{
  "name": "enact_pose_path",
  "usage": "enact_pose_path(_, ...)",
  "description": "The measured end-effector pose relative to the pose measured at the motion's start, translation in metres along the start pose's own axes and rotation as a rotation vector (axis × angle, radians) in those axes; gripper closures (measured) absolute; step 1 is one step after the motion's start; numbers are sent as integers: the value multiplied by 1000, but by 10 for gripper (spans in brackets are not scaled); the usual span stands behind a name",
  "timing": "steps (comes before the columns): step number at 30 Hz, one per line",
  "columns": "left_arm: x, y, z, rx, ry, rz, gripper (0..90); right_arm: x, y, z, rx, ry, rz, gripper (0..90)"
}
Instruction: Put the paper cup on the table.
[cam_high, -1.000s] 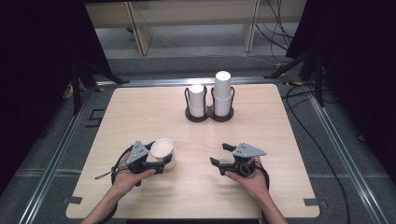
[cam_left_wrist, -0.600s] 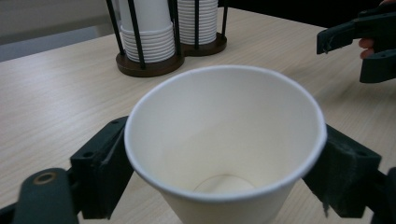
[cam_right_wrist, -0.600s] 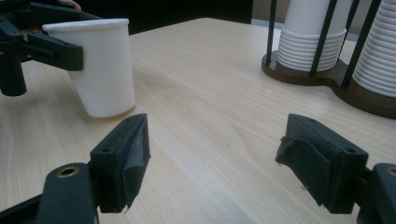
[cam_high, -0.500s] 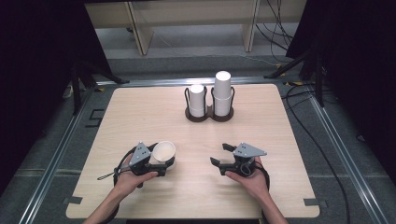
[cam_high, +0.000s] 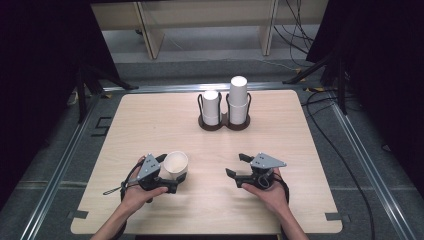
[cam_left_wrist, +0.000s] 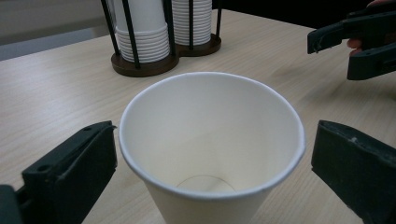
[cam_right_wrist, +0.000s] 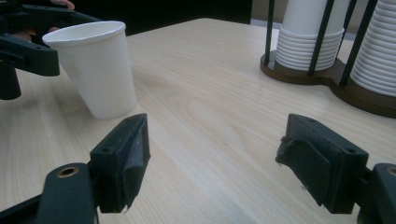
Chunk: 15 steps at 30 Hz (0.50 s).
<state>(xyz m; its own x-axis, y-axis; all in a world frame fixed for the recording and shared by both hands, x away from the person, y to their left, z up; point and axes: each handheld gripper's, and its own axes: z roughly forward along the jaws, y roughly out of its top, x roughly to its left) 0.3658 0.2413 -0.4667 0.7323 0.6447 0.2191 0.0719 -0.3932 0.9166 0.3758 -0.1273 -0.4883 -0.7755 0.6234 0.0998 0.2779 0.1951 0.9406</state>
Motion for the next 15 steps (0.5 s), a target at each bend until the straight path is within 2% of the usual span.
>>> enact_pose_path(2, -1, 0, -4, -9, 12, -4, 0, 0, 0, 0, -2, 2, 0, 238)
enact_pose_path(4, 0, -2, -9, -23, 5, -8, 0, -1, 0, -1, -9, -11, -21, 237)
enact_pose_path(5, -16, -5, -12, -47, 46, -233, 0, 0, 0, -1, -1, -5, -2, 238)
enact_pose_path(6, -15, -6, -17, -35, 51, -226, 0, -1, 0, -1, 1, 3, 5, 237)
enact_pose_path(7, -15, -8, -20, -54, 52, -232, 0, -1, -1, 0, -14, 6, 5, 237)
enact_pose_path(8, -14, -10, -24, -53, 60, -230, 0, -1, -1, -1, -13, -22, 3, 237)
enact_pose_path(9, -15, -13, -30, -39, 72, -237, 0, -1, -1, -2, 0, -5, 10, 238)
enact_pose_path(10, -14, -15, -34, -40, 78, -236, 0, -2, -2, -1, -13, 7, 19, 237)
enact_pose_path(11, -15, -18, -38, -53, 86, -241, 0, -3, -2, -3, -3, -15, -7, 238)
enact_pose_path(12, -14, -21, -42, -56, 88, -244, 0, -4, -2, -4, -2, -15, -13, 237)
enact_pose_path(13, -14, -23, -47, -39, 95, -247, 0, -4, -2, -4, -9, -18, -13, 237)
enact_pose_path(14, -13, -26, -49, -60, 100, -248, 0, -5, -2, -4, -12, -24, -20, 237)
enact_pose_path(15, -13, -29, -52, -62, 104, -252, 0, -6, -2, -4, -17, -17, -18, 237)
